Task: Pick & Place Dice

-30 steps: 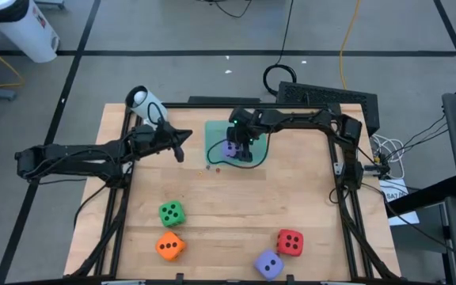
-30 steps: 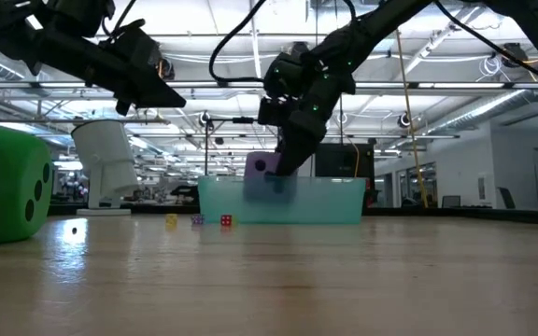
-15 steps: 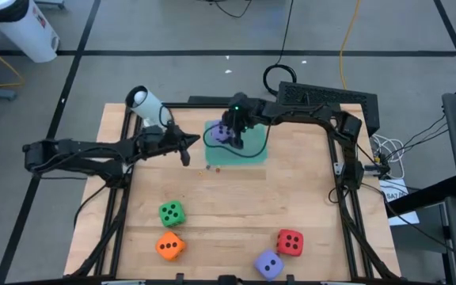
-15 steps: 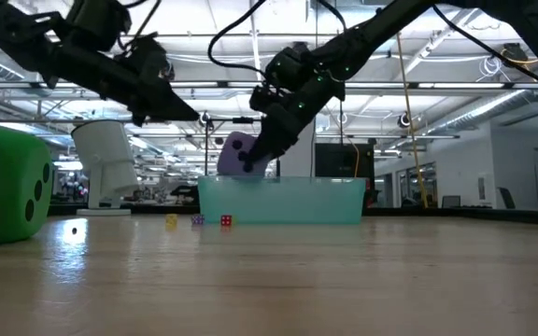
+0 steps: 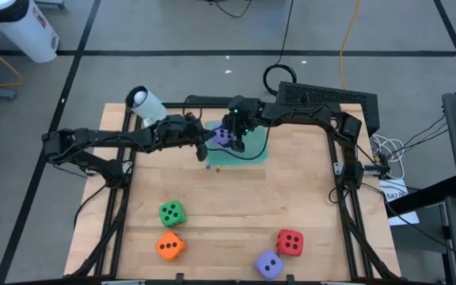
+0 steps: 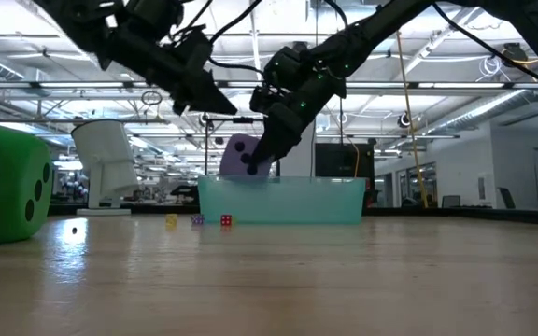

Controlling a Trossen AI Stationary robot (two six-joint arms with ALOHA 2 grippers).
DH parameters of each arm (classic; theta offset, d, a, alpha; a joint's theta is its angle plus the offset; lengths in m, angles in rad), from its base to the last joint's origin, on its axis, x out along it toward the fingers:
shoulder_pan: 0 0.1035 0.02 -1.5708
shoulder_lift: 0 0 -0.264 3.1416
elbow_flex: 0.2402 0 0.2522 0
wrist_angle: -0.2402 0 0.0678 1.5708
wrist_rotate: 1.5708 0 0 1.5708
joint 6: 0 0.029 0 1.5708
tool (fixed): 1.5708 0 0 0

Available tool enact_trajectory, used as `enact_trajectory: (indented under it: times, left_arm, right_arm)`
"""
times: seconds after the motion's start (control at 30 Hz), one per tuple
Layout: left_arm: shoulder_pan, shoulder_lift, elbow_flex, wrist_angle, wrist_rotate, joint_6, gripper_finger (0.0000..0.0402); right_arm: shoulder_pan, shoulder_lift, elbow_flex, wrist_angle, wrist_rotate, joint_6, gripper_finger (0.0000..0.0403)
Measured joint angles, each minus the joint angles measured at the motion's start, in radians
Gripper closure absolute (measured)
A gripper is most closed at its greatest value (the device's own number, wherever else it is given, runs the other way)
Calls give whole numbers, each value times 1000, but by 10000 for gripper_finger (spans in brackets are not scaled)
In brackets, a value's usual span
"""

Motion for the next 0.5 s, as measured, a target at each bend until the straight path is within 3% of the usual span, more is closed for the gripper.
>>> enact_trajectory:
  times: [0.27, 0.5]
  left_arm:
    - [45, 126, 117, -110, 59, 26, 398]
    - [122, 221, 120, -147, 96, -9, 399]
  right_arm:
    - [21, 0, 0, 29, -30, -80, 10]
    - [29, 5, -4, 51, 4, -129, 9]
